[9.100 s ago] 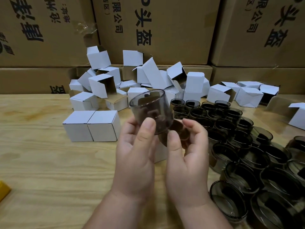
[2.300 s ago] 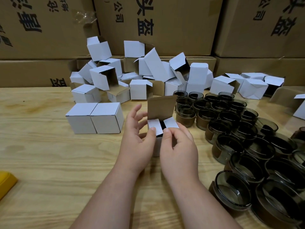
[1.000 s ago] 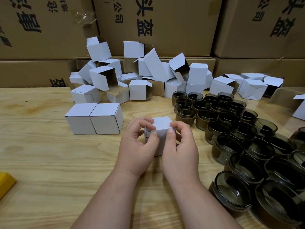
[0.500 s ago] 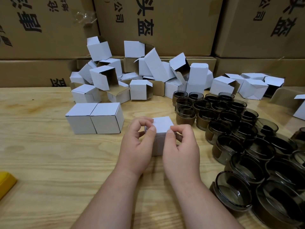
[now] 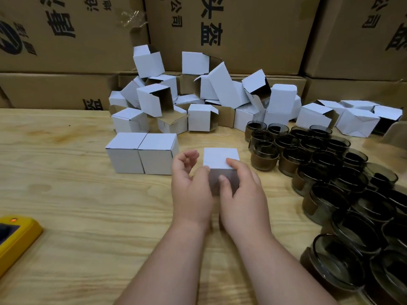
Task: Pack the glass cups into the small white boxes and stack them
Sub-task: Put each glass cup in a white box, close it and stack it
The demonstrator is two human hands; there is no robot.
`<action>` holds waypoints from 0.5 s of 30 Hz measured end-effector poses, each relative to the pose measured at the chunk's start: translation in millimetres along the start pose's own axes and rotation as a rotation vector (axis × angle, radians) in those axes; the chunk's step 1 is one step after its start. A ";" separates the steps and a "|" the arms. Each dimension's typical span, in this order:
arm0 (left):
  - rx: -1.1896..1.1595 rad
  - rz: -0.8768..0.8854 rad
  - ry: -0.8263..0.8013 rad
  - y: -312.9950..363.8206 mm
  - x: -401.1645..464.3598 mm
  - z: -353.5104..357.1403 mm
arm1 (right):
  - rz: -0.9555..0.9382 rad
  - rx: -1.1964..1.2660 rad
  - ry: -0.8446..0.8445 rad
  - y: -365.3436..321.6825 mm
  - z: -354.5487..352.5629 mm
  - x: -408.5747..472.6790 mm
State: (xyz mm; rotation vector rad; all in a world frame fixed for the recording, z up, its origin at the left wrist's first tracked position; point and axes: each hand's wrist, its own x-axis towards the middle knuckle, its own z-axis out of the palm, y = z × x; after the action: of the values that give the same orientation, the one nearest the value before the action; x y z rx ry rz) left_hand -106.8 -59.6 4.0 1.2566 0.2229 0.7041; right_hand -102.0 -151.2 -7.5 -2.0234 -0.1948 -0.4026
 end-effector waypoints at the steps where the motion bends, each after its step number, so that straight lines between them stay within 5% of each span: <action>1: 0.009 0.044 0.052 0.2 -0.7 -0.6 | 0.007 -0.014 0.002 -1.3 4.8 4.1; 15: -0.292 -0.144 0.442 6.1 20.1 -3.2 | -0.039 -0.105 -0.053 -9.2 67.6 54.5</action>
State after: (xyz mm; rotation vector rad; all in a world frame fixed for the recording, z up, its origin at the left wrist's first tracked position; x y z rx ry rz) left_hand -95.2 -44.4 13.0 0.7881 0.5475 0.8503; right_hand -40.6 -89.1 -8.7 -2.1380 -0.2514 -0.3911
